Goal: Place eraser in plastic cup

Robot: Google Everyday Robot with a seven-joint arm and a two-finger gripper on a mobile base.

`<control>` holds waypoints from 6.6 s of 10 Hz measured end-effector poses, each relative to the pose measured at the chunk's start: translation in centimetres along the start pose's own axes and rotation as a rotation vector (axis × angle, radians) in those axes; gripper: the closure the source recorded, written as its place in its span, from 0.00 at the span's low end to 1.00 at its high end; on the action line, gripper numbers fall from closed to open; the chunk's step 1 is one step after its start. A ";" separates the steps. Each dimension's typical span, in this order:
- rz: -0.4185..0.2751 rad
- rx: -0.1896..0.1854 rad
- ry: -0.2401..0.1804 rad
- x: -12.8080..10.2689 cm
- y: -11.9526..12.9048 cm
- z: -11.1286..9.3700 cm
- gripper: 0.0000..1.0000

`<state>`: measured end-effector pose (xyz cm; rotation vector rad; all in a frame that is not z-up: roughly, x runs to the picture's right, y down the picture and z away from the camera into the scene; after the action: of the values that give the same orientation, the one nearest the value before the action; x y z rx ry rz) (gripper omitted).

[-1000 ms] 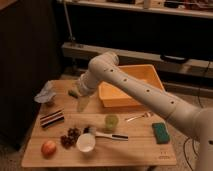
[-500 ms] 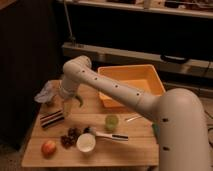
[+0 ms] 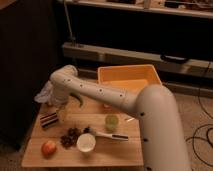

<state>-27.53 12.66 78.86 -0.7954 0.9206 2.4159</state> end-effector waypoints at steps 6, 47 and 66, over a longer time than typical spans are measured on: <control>0.025 0.076 -0.033 0.1 1.1 5.4 0.20; 0.431 -0.023 -0.102 -21.7 -14.4 -21.5 1.00; 0.413 0.002 -0.177 -19.9 -21.5 -16.4 1.00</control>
<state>5.31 12.09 71.84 -0.4084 1.1018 2.7797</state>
